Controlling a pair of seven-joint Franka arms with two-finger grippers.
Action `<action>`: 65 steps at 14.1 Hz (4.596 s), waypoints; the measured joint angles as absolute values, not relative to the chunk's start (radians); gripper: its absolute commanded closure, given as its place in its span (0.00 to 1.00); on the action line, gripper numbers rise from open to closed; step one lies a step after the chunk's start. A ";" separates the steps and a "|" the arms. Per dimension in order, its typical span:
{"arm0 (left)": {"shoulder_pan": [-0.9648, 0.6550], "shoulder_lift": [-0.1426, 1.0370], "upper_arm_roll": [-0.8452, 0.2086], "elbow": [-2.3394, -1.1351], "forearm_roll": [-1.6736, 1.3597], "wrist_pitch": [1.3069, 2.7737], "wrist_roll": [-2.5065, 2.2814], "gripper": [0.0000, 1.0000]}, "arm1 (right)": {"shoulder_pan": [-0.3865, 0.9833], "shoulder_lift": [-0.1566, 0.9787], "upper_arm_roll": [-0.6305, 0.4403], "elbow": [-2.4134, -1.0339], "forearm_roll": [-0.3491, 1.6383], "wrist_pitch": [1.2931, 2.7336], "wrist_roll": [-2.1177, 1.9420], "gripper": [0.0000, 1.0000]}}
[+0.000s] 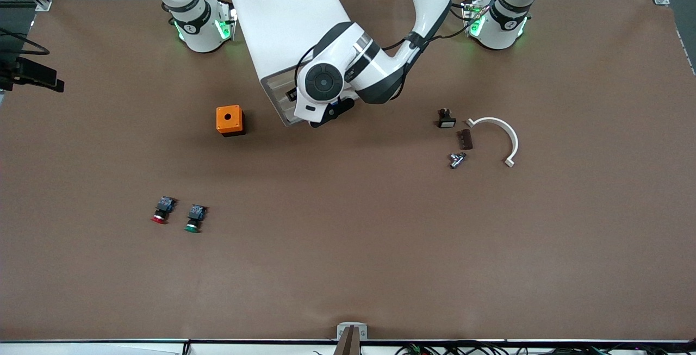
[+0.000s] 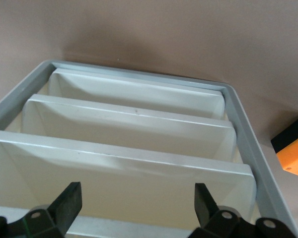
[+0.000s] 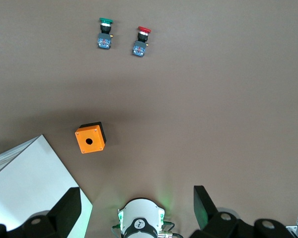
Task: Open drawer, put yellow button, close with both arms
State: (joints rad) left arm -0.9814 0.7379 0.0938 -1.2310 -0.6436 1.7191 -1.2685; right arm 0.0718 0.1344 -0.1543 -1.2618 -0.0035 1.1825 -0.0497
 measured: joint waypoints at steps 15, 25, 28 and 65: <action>-0.765 0.571 0.117 -1.183 -0.505 1.730 -1.197 0.01 | -0.031 -0.045 -0.024 -1.487 0.006 1.346 -0.075 0.00; -0.440 0.214 0.119 -1.193 -0.267 1.340 -0.567 0.01 | -0.026 -0.103 -0.031 -1.568 0.025 1.394 -0.075 0.00; -0.375 0.191 0.119 -1.233 -0.183 1.301 -0.379 0.01 | -0.027 -0.103 -0.034 -1.570 0.026 1.394 -0.075 0.00; -0.007 -0.030 -0.065 -1.542 -0.036 1.557 -0.071 0.01 | 0.006 -0.104 -0.079 -1.583 0.028 1.399 -0.079 0.00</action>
